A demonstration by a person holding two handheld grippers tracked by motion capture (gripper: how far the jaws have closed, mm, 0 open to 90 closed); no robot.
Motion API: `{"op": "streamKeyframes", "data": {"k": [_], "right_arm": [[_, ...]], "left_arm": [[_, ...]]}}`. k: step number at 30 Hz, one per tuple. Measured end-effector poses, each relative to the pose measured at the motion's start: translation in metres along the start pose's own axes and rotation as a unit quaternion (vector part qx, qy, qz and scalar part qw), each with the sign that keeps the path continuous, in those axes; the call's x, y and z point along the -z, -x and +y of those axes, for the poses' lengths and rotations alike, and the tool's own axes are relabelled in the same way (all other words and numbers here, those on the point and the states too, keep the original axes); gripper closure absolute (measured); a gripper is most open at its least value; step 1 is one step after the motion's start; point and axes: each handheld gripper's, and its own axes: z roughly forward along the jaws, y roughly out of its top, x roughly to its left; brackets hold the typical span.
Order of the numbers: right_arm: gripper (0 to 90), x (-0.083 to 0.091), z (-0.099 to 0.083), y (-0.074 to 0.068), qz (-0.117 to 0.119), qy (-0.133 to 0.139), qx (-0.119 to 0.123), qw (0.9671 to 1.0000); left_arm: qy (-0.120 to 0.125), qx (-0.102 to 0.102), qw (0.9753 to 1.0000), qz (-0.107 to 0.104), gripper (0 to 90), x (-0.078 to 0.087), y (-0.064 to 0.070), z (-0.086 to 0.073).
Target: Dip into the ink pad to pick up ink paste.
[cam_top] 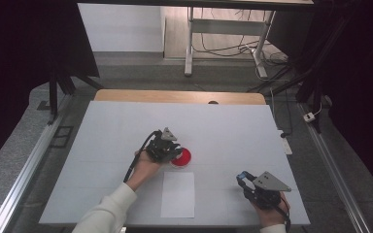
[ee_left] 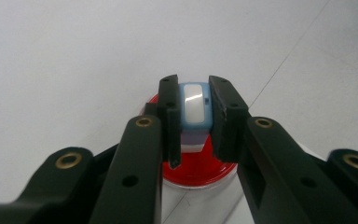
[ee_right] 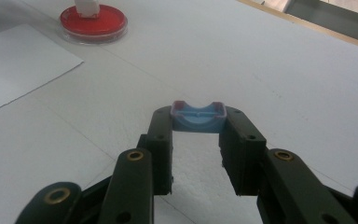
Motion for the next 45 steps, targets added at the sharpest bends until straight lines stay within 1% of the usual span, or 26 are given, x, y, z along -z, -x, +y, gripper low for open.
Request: {"op": "streamKeyframes", "data": {"k": [7, 13, 32, 38, 41, 45], "right_arm": [[65.2, -0.0007, -0.0002, 0.0001, -0.002, -0.003, 0.001, 1.0000], [65.2, -0.0016, -0.0004, -0.0004, 0.002, -0.001, 0.001, 1.0000], [65.2, -0.0026, 0.0001, -0.0011, 0.003, -0.003, 0.004, 1.0000], [65.2, -0.0027, 0.0002, -0.0012, 0.003, -0.003, 0.006, 1.0000], [65.2, -0.0026, 0.0002, -0.0013, 0.003, -0.003, 0.005, 1.0000], [65.1, -0.0027, 0.0002, -0.0012, 0.003, -0.003, 0.006, 1.0000]], "left_arm": [[0.000, 0.000, 1.0000, 0.000, 75.5, -0.0018, 0.0005, -0.0002], [-0.005, -0.007, 0.9999, 0.006, 75.6, -0.0018, 0.0023, 0.0003], [-0.015, -0.012, 0.9998, 0.009, 75.7, -0.0044, 0.0039, -0.0002], [-0.014, -0.011, 0.9998, 0.009, 75.7, -0.0043, 0.0038, -0.0002], [-0.006, -0.008, 0.9999, 0.008, 75.7, -0.0017, 0.0035, 0.0003], [-0.007, -0.009, 0.9999, 0.008, 75.6, -0.0006, 0.0038, 0.0005]]}}
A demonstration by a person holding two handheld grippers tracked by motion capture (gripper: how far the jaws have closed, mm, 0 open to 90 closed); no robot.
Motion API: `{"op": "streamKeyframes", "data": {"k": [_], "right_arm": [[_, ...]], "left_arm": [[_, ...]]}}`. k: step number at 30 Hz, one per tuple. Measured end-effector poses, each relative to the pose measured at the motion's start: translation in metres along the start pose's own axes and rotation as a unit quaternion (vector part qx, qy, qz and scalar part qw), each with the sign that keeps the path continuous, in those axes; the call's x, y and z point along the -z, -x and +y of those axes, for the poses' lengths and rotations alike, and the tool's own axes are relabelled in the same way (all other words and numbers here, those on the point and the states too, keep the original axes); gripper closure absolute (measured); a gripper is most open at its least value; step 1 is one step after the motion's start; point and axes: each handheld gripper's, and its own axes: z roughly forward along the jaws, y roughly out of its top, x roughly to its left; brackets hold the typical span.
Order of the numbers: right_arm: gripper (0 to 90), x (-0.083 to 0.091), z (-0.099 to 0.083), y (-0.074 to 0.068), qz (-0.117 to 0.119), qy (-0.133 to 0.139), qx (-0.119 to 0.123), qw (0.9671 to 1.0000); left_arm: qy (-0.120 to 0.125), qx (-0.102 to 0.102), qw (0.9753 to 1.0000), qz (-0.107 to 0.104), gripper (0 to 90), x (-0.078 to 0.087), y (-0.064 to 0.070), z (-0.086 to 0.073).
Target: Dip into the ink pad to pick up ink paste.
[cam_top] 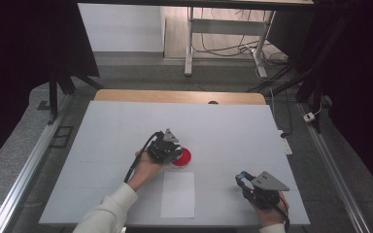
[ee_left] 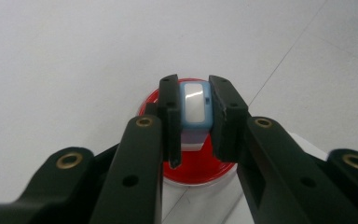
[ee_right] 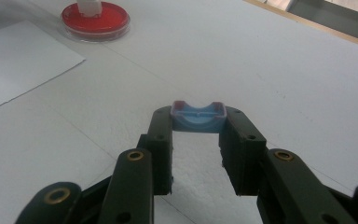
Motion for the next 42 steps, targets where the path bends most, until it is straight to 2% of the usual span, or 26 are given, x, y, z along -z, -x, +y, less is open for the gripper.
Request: {"op": "streamKeyframes", "data": {"k": [14, 22, 29, 36, 42], "right_arm": [[65.2, 0.001, 0.000, 0.000, -0.001, 0.002, -0.002, 1.0000], [65.2, 0.001, 0.000, 0.000, -0.001, 0.001, -0.002, 1.0000], [65.2, 0.001, 0.000, 0.001, -0.002, 0.001, -0.001, 1.0000], [65.2, 0.001, 0.000, 0.001, -0.003, 0.001, -0.001, 1.0000], [65.1, 0.001, 0.000, 0.001, -0.004, 0.001, -0.001, 1.0000]], "left_arm": [[0.012, 0.003, 0.9999, -0.004, 75.6, 0.014, -0.002, 0.004], [-0.002, 0.002, 1.0000, -0.001, 75.6, 0.007, -0.003, 0.004], [-0.004, -0.003, 1.0000, 0.007, 75.6, 0.004, -0.002, 0.004], [-0.008, 0.003, 1.0000, 0.005, 75.6, 0.001, -0.004, 0.001], [-0.010, -0.002, 0.9999, 0.007, 75.6, 0.000, -0.003, 0.001]]}}
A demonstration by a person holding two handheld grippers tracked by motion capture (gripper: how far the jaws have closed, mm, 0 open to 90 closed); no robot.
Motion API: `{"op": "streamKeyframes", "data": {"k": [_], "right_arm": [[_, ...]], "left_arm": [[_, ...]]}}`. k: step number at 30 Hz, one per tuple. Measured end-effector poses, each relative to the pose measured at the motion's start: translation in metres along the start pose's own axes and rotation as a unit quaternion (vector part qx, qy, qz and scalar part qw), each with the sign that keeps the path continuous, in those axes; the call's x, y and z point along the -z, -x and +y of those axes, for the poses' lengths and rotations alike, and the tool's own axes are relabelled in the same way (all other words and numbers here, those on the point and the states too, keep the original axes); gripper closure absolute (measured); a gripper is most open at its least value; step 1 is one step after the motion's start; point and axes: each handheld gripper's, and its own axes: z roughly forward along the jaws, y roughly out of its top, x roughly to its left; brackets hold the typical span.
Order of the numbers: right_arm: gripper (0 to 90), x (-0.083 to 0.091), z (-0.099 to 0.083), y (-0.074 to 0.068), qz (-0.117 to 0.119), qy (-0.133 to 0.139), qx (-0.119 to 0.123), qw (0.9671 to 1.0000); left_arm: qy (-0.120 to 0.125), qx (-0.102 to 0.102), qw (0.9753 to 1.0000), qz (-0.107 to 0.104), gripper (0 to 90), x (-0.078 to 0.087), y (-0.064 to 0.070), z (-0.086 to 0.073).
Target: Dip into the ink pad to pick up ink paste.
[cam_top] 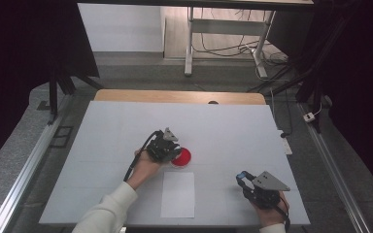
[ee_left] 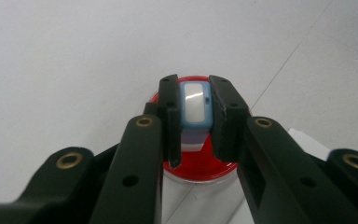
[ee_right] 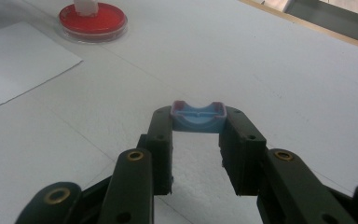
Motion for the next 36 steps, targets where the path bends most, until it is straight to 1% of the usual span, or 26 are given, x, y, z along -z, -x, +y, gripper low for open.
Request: {"op": "streamKeyframes", "data": {"k": [3, 5, 10, 14, 18, 21, 28, 32, 34, 36], "right_arm": [[65.2, -0.0002, 0.0000, 0.0000, 0.000, -0.001, 0.000, 1.0000], [65.2, -0.0001, -0.0001, 0.0000, -0.001, 0.000, 0.000, 1.0000], [65.1, 0.0007, 0.0003, -0.0002, -0.007, 0.001, 0.000, 1.0000], [65.2, 0.0005, 0.0003, -0.0001, -0.007, 0.000, 0.000, 1.0000], [65.2, 0.0007, 0.0003, -0.0002, -0.007, 0.000, -0.001, 1.0000], [65.1, 0.0007, 0.0003, -0.0001, -0.007, 0.000, -0.001, 1.0000], [65.2, 0.0006, 0.0002, 0.0000, -0.007, 0.000, 0.000, 1.0000], [65.2, 0.0007, 0.0002, 0.0001, -0.007, 0.000, -0.001, 1.0000], [65.2, 0.0007, 0.0004, 0.0001, -0.005, 0.002, 0.000, 1.0000], [65.2, 0.0010, 0.0006, 0.0001, -0.005, 0.002, 0.000, 1.0000]], "left_arm": [[-0.002, -0.010, 0.9999, 0.006, 75.6, -0.0005, 0.0024, 0.0008], [-0.005, -0.013, 0.9999, 0.008, 75.6, -0.0009, 0.0032, 0.0010], [-0.011, -0.012, 0.9998, 0.008, 75.7, -0.0027, 0.0034, 0.0007], [-0.013, -0.014, 0.9998, 0.011, 75.7, -0.0032, 0.0040, 0.0010], [-0.015, -0.010, 0.9998, 0.009, 75.7, -0.0032, 0.0035, 0.0007], [-0.016, -0.011, 0.9998, 0.010, 75.7, -0.0031, 0.0039, 0.0009], [-0.012, -0.008, 0.9999, 0.009, 75.7, -0.0026, 0.0038, 0.0004], [-0.006, -0.007, 0.9999, 0.008, 75.7, 0.0005, 0.0034, 0.0009], [-0.006, -0.009, 0.9999, 0.008, 75.7, 0.0012, 0.0036, 0.0007], [-0.002, -0.010, 0.9999, 0.005, 75.6, 0.0019, 0.0041, 0.0010]]}}
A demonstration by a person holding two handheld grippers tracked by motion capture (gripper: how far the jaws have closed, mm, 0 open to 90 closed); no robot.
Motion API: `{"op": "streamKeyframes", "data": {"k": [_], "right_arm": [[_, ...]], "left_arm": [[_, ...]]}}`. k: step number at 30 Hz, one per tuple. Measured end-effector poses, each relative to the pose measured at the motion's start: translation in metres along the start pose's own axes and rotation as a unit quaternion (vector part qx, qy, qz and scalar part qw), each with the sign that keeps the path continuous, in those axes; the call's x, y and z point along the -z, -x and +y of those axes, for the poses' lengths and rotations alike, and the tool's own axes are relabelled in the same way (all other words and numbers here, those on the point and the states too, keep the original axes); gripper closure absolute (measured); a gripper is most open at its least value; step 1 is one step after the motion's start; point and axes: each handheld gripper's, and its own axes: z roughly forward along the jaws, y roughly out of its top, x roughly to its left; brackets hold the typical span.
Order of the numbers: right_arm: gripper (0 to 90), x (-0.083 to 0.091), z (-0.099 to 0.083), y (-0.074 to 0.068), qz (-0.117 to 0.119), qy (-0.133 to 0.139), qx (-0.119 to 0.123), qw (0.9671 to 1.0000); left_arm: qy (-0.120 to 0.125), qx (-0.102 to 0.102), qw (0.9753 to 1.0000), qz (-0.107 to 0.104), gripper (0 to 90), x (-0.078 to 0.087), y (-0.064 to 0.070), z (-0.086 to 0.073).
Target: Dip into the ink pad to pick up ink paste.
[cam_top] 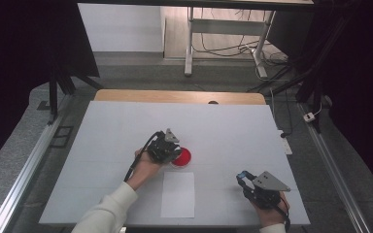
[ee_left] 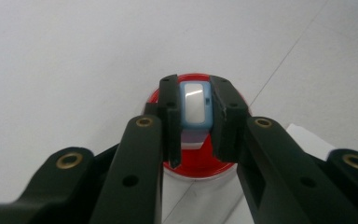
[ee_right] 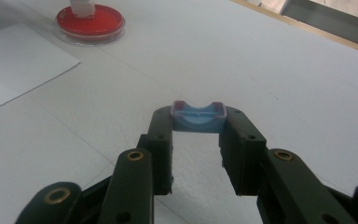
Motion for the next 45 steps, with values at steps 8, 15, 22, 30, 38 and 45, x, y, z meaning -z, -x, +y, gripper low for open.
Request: {"op": "streamKeyframes", "data": {"k": [8, 15, 22, 30, 38, 45], "right_arm": [[65.2, 0.001, 0.000, 0.000, -0.002, 0.002, 0.000, 1.0000], [65.2, 0.000, 0.000, 0.000, -0.001, 0.000, 0.001, 1.0000], [65.1, 0.000, 0.000, 0.000, -0.001, 0.000, 0.001, 1.0000], [65.2, 0.000, 0.000, 0.000, -0.001, -0.001, 0.003, 1.0000], [65.2, 0.000, 0.000, 0.000, -0.004, 0.000, 0.002, 1.0000], [65.1, 0.000, 0.000, 0.000, -0.005, 0.000, 0.002, 1.0000]], "left_arm": [[0.017, 0.003, 0.9999, -0.001, 75.6, 0.008, 0.001, 0.001], [0.030, 0.012, 0.9994, -0.011, 75.6, 0.014, 0.000, 0.000], [0.041, 0.014, 0.9989, -0.018, 75.5, 0.019, 0.002, 0.000], [0.065, 0.024, 0.9969, -0.038, 75.5, 0.033, 0.003, -0.003], [0.085, 0.031, 0.9945, -0.053, 75.5, 0.049, 0.004, -0.009], [0.099, 0.037, 0.9917, -0.074, 75.4, 0.060, 0.005, -0.015]]}}
